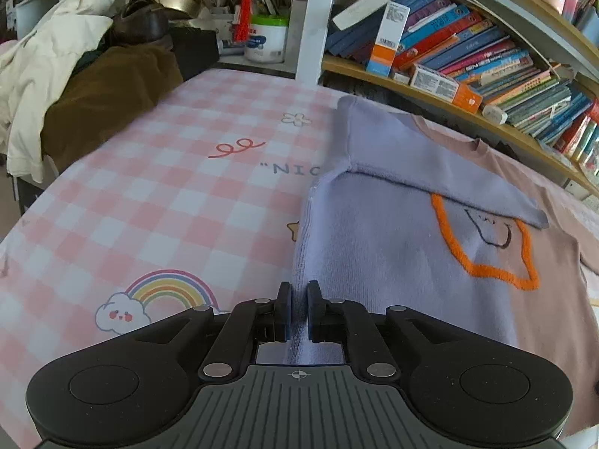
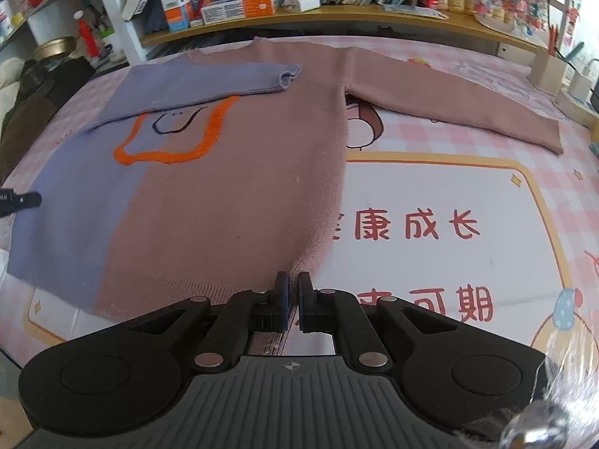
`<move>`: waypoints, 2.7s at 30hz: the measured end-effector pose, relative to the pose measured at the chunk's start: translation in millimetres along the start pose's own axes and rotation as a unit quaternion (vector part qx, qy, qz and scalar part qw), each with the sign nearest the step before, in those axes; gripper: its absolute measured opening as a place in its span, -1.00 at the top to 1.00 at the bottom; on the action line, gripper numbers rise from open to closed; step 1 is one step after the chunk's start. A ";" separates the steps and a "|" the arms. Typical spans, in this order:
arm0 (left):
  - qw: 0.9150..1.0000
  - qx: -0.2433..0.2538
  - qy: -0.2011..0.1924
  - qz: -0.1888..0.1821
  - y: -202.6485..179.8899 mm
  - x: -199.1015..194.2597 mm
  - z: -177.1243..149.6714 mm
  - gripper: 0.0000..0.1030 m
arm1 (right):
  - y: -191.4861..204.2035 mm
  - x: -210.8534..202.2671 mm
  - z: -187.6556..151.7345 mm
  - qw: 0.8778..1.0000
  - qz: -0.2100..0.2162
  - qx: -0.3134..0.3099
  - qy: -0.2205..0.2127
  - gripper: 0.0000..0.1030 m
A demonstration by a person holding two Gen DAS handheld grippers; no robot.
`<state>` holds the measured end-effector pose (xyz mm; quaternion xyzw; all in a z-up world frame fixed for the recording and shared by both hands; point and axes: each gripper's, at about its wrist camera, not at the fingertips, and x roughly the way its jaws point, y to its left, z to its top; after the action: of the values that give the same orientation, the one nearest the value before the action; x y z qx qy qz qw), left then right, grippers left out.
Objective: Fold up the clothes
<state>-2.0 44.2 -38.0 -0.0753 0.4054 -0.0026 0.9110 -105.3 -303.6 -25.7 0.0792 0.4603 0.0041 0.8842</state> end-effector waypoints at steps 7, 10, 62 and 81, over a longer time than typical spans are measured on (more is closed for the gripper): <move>1.000 0.022 -0.014 -0.004 -10.5 -23.0 -6.5 0.50 | 1.3 -17.4 -4.2 0.999 -0.031 0.030 -0.032 0.19; 0.999 0.034 -0.025 -0.006 -16.8 -35.6 -10.4 0.00 | 4.4 -26.2 -7.2 0.997 -0.051 0.040 -0.044 -0.11; 0.987 0.148 -0.044 0.043 -234.1 -67.8 -78.2 -0.71 | -199.2 -18.5 42.7 0.988 -0.068 0.102 -0.093 -0.59; 0.984 0.096 -0.032 0.144 -238.4 -89.2 -87.8 -0.71 | -289.2 37.4 90.6 0.977 -0.035 0.186 -0.094 0.13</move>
<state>-113.3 -197.4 3.1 0.0711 0.3803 0.0920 0.9175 -28.9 -598.5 -46.7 0.2261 0.3700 -0.1196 0.8931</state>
